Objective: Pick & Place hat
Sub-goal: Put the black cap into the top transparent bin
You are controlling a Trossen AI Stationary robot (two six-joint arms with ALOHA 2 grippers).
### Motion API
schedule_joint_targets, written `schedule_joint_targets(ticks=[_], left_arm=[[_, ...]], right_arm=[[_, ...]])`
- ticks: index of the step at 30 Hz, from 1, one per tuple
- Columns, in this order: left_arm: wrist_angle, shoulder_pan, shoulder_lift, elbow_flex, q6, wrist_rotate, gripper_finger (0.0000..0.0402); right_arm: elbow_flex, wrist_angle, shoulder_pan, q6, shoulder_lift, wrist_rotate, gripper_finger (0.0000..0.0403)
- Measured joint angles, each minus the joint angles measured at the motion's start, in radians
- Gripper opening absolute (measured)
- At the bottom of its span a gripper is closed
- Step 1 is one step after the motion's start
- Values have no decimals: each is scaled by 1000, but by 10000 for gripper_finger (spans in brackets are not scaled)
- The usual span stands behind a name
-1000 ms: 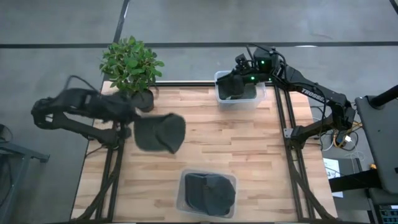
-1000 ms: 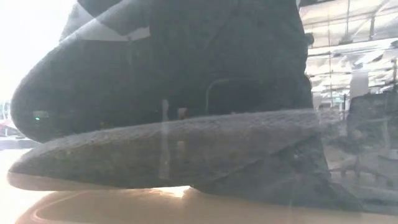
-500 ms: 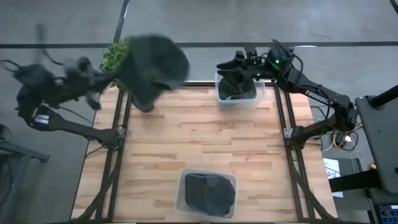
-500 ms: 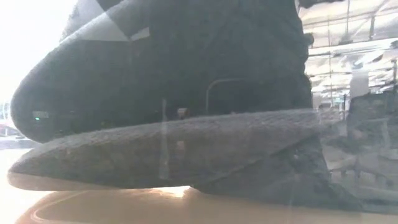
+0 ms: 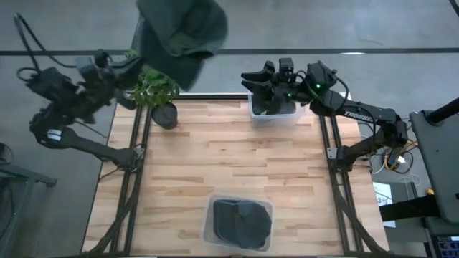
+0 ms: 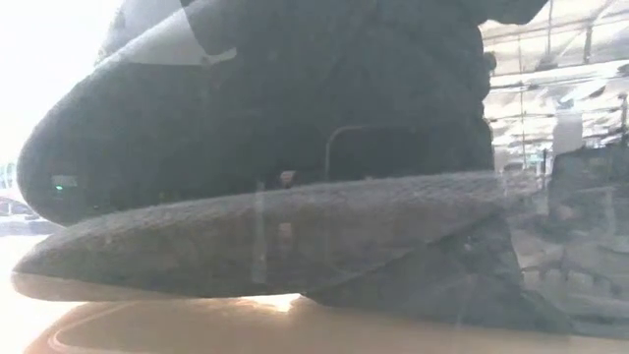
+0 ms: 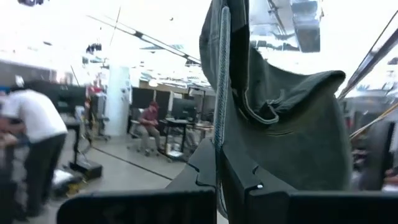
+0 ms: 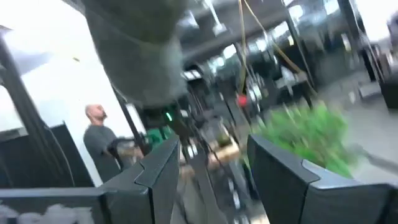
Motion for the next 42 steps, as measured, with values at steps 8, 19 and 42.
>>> schedule_joint_targets(ticks=[8,19,42], left_arm=[[137,31,130,-3,165,-43,1],[209,46,186,-3,319,-74,1],[245,49,88,-17,335,-104,1]], right_arm=[[36,151,182,-247,80,349,183],[126,147,260,-317,170,536,183],[124,221,269,-305,167,544,183]])
